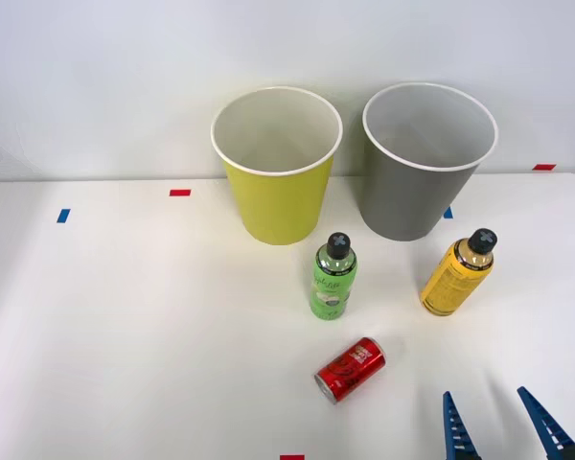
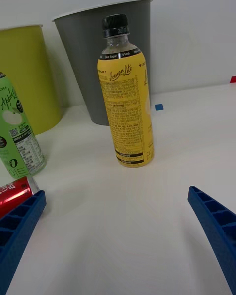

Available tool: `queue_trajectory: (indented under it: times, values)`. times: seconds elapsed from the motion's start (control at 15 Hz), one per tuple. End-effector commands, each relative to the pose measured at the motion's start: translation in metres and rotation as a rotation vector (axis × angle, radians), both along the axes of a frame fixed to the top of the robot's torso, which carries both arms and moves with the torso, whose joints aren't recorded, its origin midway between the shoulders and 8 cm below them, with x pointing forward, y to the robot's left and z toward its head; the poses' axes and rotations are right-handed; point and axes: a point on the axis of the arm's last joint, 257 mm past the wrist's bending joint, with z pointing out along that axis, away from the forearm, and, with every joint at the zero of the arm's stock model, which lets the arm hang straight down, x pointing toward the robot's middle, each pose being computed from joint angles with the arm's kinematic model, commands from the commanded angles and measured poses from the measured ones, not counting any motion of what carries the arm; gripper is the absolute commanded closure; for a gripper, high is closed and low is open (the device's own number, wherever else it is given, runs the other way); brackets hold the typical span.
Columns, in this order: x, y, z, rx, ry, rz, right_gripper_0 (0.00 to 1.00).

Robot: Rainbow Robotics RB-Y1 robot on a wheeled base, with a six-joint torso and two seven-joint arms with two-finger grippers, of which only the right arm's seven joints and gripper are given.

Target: Put cans in the gray bin, plastic bottles in the light green bin

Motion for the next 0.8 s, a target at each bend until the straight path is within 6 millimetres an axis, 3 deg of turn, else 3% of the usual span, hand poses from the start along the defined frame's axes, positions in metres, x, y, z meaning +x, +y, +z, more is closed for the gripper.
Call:
queue_trajectory:
  times: [0.07,0.8]
  values:
    - [0.0,0.0,0.0,0.0,0.0,0.0,0.0]
    - [0.0,0.0,0.0,0.0,0.0,0.0,0.0]
